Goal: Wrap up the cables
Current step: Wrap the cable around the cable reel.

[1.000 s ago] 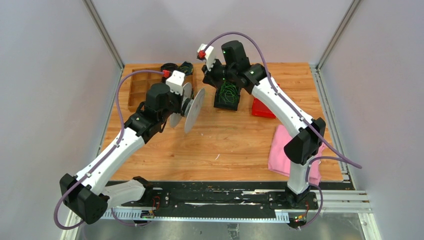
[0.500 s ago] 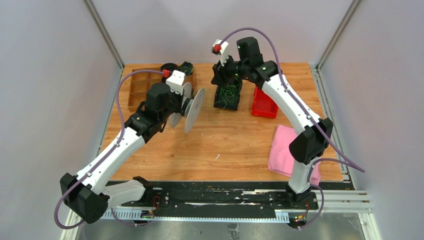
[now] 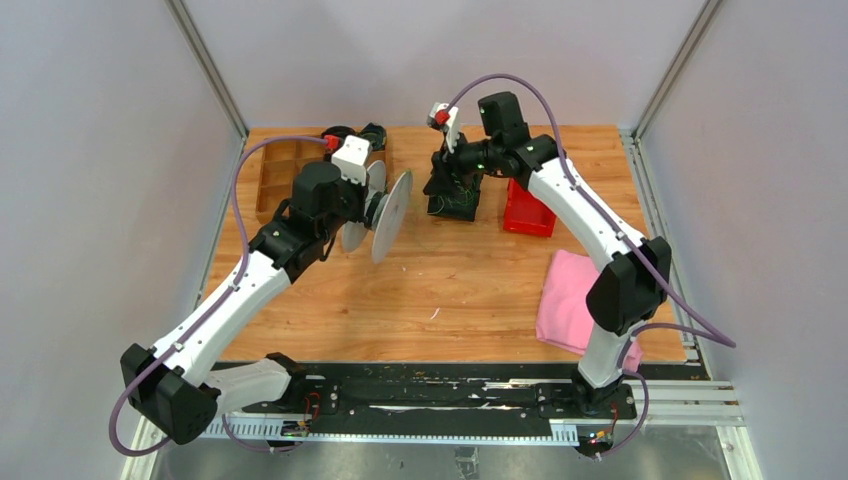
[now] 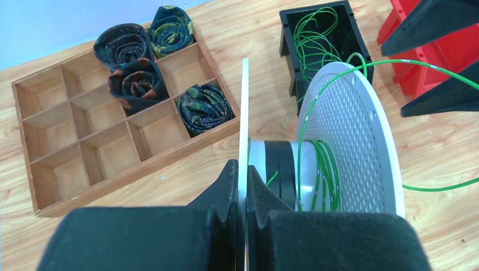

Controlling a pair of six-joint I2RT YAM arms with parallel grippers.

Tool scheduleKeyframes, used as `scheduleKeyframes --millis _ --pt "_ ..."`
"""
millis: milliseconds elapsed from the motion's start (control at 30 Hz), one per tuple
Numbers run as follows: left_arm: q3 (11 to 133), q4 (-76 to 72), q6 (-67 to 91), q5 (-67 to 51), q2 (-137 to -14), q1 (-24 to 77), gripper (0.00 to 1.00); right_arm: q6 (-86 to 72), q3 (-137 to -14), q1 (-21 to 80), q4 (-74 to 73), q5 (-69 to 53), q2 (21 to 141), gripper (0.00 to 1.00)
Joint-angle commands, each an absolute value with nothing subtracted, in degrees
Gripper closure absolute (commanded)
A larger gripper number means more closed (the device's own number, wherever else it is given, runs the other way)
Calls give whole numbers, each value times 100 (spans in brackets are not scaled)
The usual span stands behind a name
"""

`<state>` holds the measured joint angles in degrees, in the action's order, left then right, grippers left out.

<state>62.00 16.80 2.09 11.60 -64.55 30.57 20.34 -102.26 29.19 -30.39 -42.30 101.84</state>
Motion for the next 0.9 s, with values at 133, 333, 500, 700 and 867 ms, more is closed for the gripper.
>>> scheduleKeyframes --millis 133,333,500,700,867 --pt "6530 1397 330 1055 -6409 3076 100 996 -9535 2892 -1966 -5014 10475 47" --pt "6556 1397 367 1015 -6421 3076 100 523 -9066 2892 -1444 -5117 10607 46" --pt "6569 1415 382 998 -6412 3076 100 439 -9025 2925 -1373 -5155 10814 46" --pt "6566 1416 412 993 -6411 3076 100 508 -9178 2953 -1479 -5135 10933 73" --pt "6558 1415 439 960 -6382 3076 100 523 -9470 2718 -1688 -4571 10872 97"
